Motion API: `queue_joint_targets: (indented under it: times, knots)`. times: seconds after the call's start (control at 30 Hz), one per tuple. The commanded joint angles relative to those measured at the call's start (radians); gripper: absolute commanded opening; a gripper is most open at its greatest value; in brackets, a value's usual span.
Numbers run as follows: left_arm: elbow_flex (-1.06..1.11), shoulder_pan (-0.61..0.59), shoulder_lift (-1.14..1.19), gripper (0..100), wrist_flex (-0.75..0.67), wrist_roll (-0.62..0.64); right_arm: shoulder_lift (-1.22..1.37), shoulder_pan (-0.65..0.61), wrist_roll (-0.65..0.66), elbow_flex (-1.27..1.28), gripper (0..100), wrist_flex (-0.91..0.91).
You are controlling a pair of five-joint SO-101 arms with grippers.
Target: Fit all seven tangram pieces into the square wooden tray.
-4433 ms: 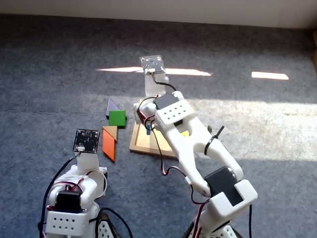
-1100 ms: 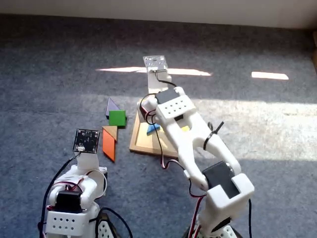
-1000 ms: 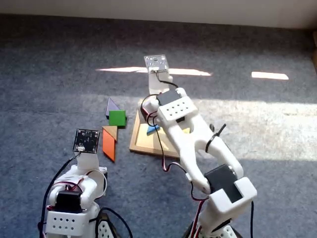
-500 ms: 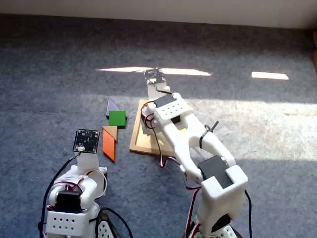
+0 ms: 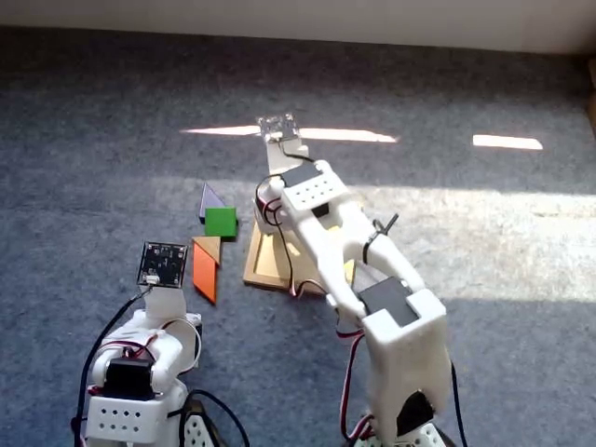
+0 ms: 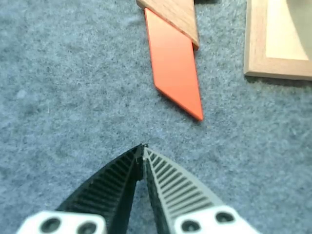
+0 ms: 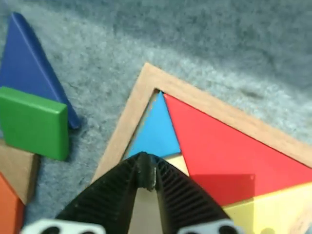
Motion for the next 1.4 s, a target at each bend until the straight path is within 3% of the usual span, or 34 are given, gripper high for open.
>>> queue_joint_targets:
  times: [0.0,0.27,0.6,1.1,1.37]
  knots:
    - [0.019,0.007,-0.031,1,0.005,-0.009,0.041,0.01,0.077,-0.09,0.5,-0.001]
    - [0.019,0.007,-0.031,1,0.005,-0.009,0.028,0.007,0.112,-0.128,0.5,0.007]
    - [0.019,0.007,-0.031,1,0.005,-0.009,-0.248,0.007,0.11,-0.039,0.5,0.09]
    - [0.019,0.007,-0.031,1,0.005,-0.009,-1.049,0.045,0.11,0.664,0.5,0.099]
    - [0.019,0.007,-0.031,1,0.005,-0.009,-1.435,0.196,0.11,1.009,0.5,0.099]
